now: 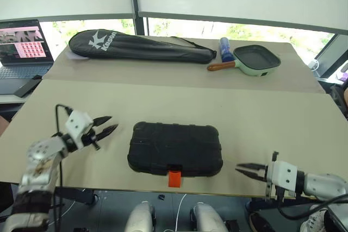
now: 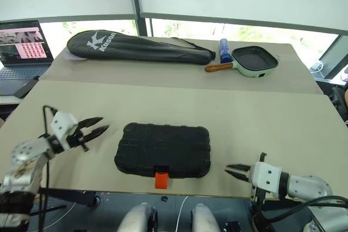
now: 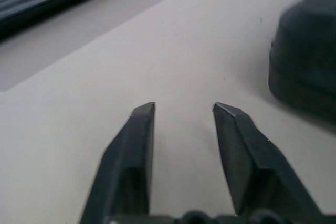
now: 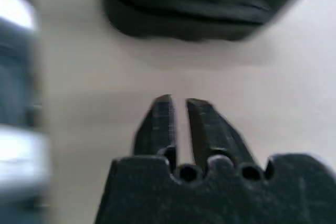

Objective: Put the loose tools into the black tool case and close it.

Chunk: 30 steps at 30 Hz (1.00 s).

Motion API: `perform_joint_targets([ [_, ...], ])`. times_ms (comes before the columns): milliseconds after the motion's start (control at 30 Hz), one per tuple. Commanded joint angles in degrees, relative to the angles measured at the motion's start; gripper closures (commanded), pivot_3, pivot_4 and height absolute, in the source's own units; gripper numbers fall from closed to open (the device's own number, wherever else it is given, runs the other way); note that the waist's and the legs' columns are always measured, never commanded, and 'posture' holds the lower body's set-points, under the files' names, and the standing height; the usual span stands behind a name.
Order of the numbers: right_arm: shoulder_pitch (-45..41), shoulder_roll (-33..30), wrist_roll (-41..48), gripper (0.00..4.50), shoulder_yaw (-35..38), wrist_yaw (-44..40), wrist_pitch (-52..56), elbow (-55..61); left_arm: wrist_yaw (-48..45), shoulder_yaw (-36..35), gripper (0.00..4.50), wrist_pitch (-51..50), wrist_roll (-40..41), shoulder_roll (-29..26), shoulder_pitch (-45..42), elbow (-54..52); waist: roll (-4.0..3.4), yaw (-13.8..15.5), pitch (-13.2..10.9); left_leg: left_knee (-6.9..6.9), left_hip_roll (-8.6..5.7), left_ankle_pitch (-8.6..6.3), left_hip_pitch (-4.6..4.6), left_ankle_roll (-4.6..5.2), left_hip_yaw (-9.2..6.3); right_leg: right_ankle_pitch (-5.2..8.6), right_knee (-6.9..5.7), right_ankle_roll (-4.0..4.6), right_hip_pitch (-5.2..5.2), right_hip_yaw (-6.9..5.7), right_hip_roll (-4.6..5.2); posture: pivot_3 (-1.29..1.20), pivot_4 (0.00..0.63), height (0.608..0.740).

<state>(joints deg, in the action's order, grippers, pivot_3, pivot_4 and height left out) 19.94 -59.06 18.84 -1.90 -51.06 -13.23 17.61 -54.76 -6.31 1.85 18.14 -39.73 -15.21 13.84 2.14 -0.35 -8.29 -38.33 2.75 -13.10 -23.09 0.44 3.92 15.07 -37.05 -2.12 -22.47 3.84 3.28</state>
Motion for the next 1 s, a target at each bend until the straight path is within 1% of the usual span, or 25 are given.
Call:
perform_joint_targets([
  [33,-1.49,0.76,0.11,4.5,-2.78,-1.02,8.1,7.15,-2.17,4.08,4.39,-6.18,-1.11,0.27,-4.75,-0.9,0.01,-0.41,0.01,0.0,0.0,0.0,0.0,0.0,0.0,0.0,0.0,0.0,0.0,0.01,-0.03,0.0,0.15,0.74],
  [67,-2.45,1.31,-0.44,4.5,-3.87,-1.17,9.77,7.93,-2.85,5.18,4.39,-7.68,-1.32,0.33,-5.92,-0.49,0.01,-0.52,0.01,0.0,0.0,0.0,-0.01,0.0,-0.01,0.0,0.01,0.0,-0.03,0.01,-0.05,0.0,0.15,0.74],
  [100,-3.59,1.46,0.03,4.5,-5.61,-1.41,14.13,9.15,-4.09,6.6,4.39,-9.15,-1.65,0.42,-7.33,0.51,0.02,-0.56,0.01,0.0,0.0,0.0,-0.04,0.0,-0.01,0.01,0.01,0.0,-0.06,0.01,-0.08,0.0,0.15,0.74],
  [167,-7.48,4.31,-2.25,4.5,-8.75,-0.33,17.74,9.05,-7.25,9.35,4.39,-11.82,-2.52,0.1,-9.7,2.86,0.05,-0.52,-0.01,0.01,0.0,0.0,-0.08,0.0,-0.01,0.01,0.0,0.01,-0.13,0.02,-0.11,0.0,0.15,0.74],
  [233,-10.62,6.35,-5.47,4.5,-10.99,-0.29,18.45,7.88,-9.77,10.94,4.39,-12.07,-3.47,-0.11,-11.19,4.75,0.07,-0.48,-0.01,-0.02,0.01,0.0,-0.12,0.0,-0.02,0.01,0.0,0.02,-0.16,0.02,-0.16,0.0,0.15,0.74],
  [367,-16.21,10.95,-7.52,4.5,-13.25,0.46,22.01,6.51,-11.54,11.41,4.39,-13.05,-3.64,0.19,-12.41,6.18,0.22,-0.5,-0.04,-0.03,-0.01,0.0,-0.31,0.0,0.0,0.01,-0.02,0.02,-0.39,0.05,-0.15,0.0,0.15,0.74],
  [500,-20.99,15.14,-9.61,4.5,-13.6,1.42,22.52,3.92,-13.36,9.29,4.39,-16.89,-0.09,-0.05,-9.55,2.02,0.33,-0.54,-0.06,-0.07,0.07,0.01,-0.35,-0.01,0.0,-0.03,-0.1,0.09,-0.5,0.05,-0.22,0.0,0.15,0.74],
  [600,-25.57,18.1,-11.31,4.5,-11.81,3.53,21.41,-1.07,-13.86,7.0,4.39,-19.52,1.95,-1.77,-4.34,-2.87,0.33,-0.9,-0.06,-0.1,0.08,0.01,-0.5,-0.01,0.01,-0.03,-0.14,0.09,-0.65,0.08,-0.19,0.0,0.15,0.74],
  [733,-30.1,20.18,-13.37,4.5,-11.19,4.04,18.17,-7.18,-12.74,3.89,4.39,-22.66,4.36,-2.71,1.36,-8.51,0.3,-0.57,-0.08,-0.1,0.08,0.01,-0.51,-0.01,-0.06,-0.05,-0.16,0.1,-0.7,0.09,-0.15,0.0,0.15,0.74],
  [833,-33.82,21.9,-14.57,4.5,-11.17,4.08,15.78,-11.82,-10.88,1.36,4.39,-23.69,5.86,-2.21,5.12,-12.21,0.29,-0.32,-0.09,-0.11,0.05,0.01,-0.54,-0.01,0.02,-0.05,-0.15,0.1,-0.7,0.07,-0.13,0.0,0.15,0.74],
  [1000,-37.6,22.92,-15.54,4.5,-10.59,3.31,12.95,-16.74,-7.79,-1.86,4.39,-24.4,7.31,-1.4,7.55,-14.68,0.28,-0.28,-0.1,-0.11,0.06,0.01,-0.58,-0.01,0.01,-0.05,-0.15,0.1,-0.71,0.06,-0.12,0.0,0.15,0.74],
])
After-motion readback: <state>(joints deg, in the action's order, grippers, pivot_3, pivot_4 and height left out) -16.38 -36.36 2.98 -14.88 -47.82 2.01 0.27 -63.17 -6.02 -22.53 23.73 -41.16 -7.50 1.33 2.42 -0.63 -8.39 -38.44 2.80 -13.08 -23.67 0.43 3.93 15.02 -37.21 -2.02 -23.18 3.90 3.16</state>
